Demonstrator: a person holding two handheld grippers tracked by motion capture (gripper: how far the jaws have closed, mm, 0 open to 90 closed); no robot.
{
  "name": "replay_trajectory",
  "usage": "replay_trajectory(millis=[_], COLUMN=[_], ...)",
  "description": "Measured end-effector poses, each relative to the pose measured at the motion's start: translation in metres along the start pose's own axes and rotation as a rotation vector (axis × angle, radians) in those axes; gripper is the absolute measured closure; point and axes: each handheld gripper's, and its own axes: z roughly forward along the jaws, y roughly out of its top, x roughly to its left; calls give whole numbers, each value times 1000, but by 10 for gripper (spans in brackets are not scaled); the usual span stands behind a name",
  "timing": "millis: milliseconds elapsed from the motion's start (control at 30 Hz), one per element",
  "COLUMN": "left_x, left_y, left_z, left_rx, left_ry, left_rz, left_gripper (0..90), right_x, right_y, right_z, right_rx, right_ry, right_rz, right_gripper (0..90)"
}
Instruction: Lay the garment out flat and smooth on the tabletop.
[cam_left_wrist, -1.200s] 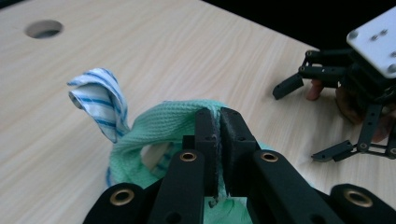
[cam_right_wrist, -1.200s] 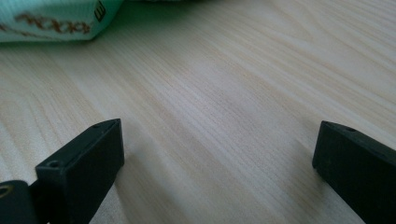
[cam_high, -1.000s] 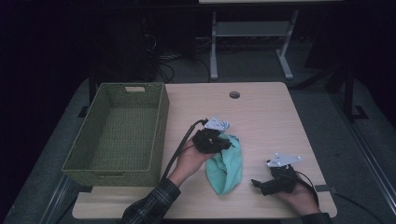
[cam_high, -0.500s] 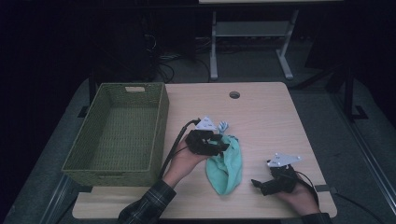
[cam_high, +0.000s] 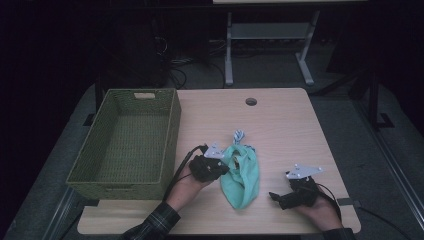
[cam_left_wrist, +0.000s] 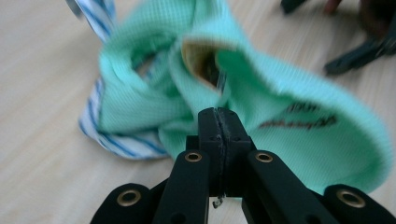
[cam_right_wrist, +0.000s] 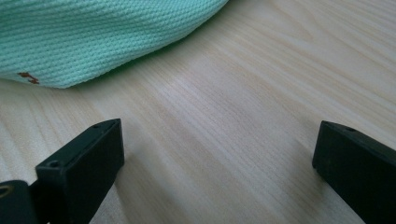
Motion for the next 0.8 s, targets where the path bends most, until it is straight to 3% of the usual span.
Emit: replay_trajectory(millis=[233, 367, 400, 467, 567, 800], left_x=[2, 1, 0, -2, -5, -7], left_y=[-10, -14, -15, -17, -19, -20], left_z=[24, 21, 20, 19, 17, 16], left_rx=[98, 98, 102, 97, 101, 106], left_ry=[12, 15, 12, 10, 10, 16], left_rz=[12, 3, 1, 3, 8, 4], left_gripper=[888, 887, 887, 887, 884, 882], right_x=[0, 0, 0, 0, -2, -10], right_y=[0, 0, 0, 2, 7, 32], right_z=[0, 0, 0, -4, -6, -10], right_rx=[0, 0, -1, -1, 18, -59], right_ry=[0, -1, -2, 3, 7, 26], right_rz=[-1, 0, 0, 0, 5, -5], right_gripper=[18, 21, 38, 194, 257, 427])
